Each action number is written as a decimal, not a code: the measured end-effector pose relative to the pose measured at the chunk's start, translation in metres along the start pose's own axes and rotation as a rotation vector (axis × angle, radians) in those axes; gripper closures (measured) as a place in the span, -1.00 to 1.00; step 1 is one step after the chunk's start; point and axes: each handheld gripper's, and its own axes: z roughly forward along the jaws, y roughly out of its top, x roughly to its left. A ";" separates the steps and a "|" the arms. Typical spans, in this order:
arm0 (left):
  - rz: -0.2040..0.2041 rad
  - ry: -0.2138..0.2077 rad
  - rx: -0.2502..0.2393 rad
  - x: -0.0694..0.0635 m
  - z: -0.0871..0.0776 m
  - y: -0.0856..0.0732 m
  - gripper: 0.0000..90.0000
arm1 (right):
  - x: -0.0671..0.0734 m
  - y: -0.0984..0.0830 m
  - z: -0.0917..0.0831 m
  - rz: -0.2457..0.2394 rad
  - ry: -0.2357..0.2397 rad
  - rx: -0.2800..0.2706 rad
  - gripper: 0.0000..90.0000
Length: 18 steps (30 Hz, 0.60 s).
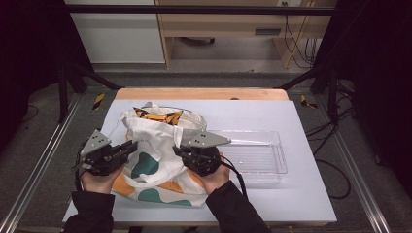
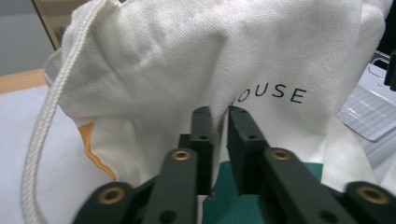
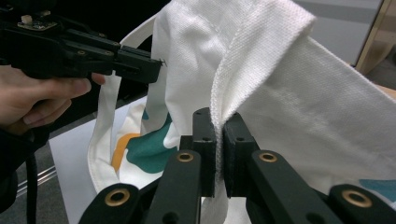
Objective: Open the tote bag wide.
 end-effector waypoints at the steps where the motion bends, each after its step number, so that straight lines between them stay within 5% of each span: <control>1: 0.000 -0.004 0.002 0.000 0.000 -0.001 0.89 | 0.000 -0.001 0.000 0.001 0.001 0.000 0.90; 4: 0.009 -0.004 0.007 -0.001 -0.001 -0.002 0.94 | -0.001 -0.003 -0.001 0.008 -0.005 0.002 0.80; 7: 0.016 -0.002 0.009 -0.003 -0.004 -0.005 0.96 | -0.003 -0.003 -0.004 0.026 -0.012 -0.009 0.42; 10: 0.024 0.000 0.017 -0.004 -0.008 -0.010 0.96 | -0.006 0.000 -0.012 0.047 -0.013 -0.049 0.24; 14: 0.034 0.006 0.028 -0.005 -0.012 -0.016 0.96 | -0.008 0.007 -0.023 0.053 -0.020 -0.094 0.25; 18: 0.046 0.003 0.037 -0.006 -0.017 -0.021 0.96 | -0.008 0.015 -0.028 0.049 -0.016 -0.134 0.45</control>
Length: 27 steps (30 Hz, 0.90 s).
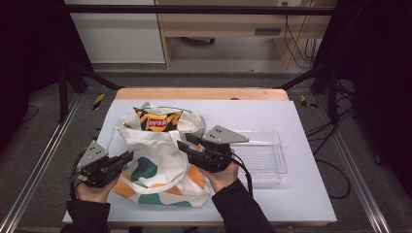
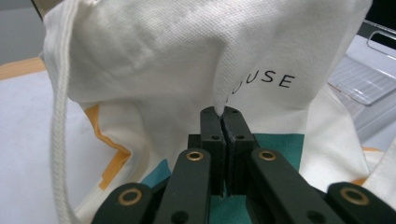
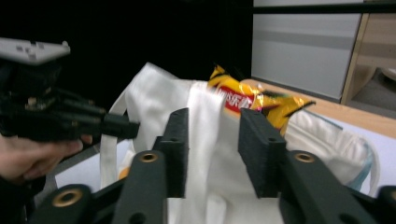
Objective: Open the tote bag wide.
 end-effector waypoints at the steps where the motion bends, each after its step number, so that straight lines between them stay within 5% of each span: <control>1: 0.003 -0.001 0.002 -0.001 -0.001 -0.002 0.96 | 0.000 0.002 0.000 -0.002 0.001 -0.008 0.50; 6: 0.013 -0.004 0.011 -0.004 -0.004 -0.008 0.97 | 0.003 0.010 0.007 -0.005 -0.005 -0.024 0.75; 11: 0.022 -0.008 0.020 -0.006 -0.005 -0.015 0.97 | 0.006 0.008 0.021 -0.016 -0.012 0.026 0.98; 19: 0.015 -0.006 0.017 -0.007 -0.005 -0.016 0.92 | 0.012 -0.009 0.033 -0.010 0.007 0.091 1.00; 27: -0.020 0.006 -0.117 -0.001 -0.035 0.004 0.94 | 0.013 -0.019 0.038 -0.008 0.007 0.122 1.00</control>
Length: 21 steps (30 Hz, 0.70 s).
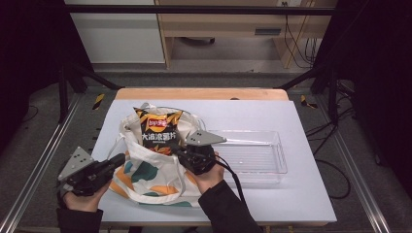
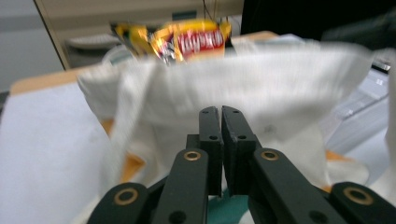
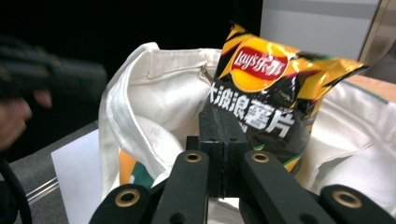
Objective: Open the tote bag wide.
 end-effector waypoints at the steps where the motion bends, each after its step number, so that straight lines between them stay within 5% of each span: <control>1: 0.002 0.003 -0.010 0.001 -0.002 0.004 0.96 | 0.001 -0.002 0.001 -0.001 0.002 0.004 1.00; 11: 0.030 0.043 -0.008 0.001 0.025 0.030 1.00 | 0.006 -0.016 0.006 -0.002 0.021 0.032 1.00; 21: 0.078 0.044 0.134 0.000 0.053 0.014 1.00 | 0.009 -0.035 0.010 0.002 0.050 0.068 1.00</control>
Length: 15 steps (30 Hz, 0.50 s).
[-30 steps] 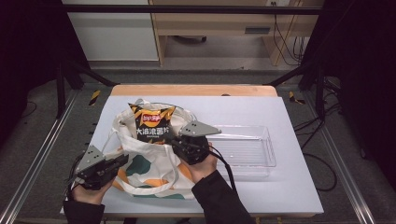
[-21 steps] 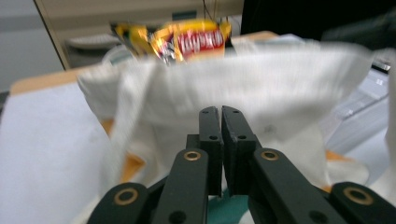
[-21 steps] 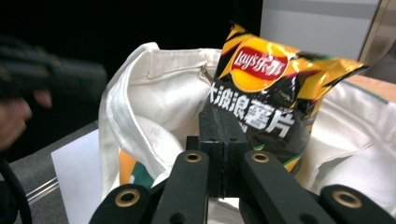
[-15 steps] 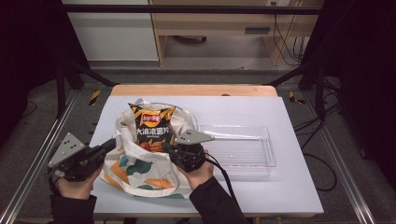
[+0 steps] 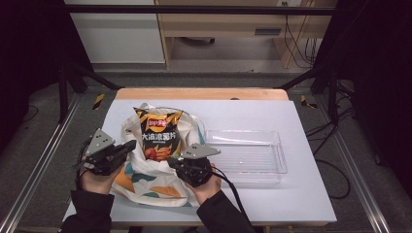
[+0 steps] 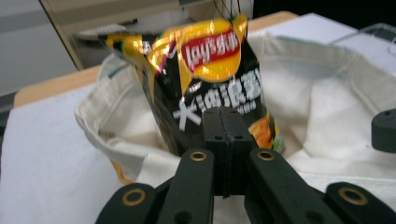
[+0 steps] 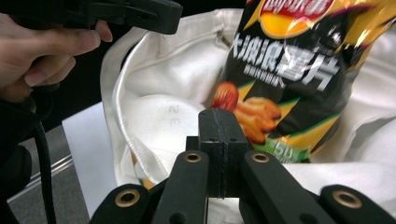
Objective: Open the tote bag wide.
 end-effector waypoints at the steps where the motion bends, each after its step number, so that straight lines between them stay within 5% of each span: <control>1: 0.003 0.000 0.008 -0.001 0.000 -0.003 0.99 | 0.000 -0.002 0.001 0.000 0.002 0.006 1.00; 15: 0.003 -0.013 0.119 -0.002 -0.001 -0.046 1.00 | 0.001 -0.029 0.012 0.014 -0.006 0.051 1.00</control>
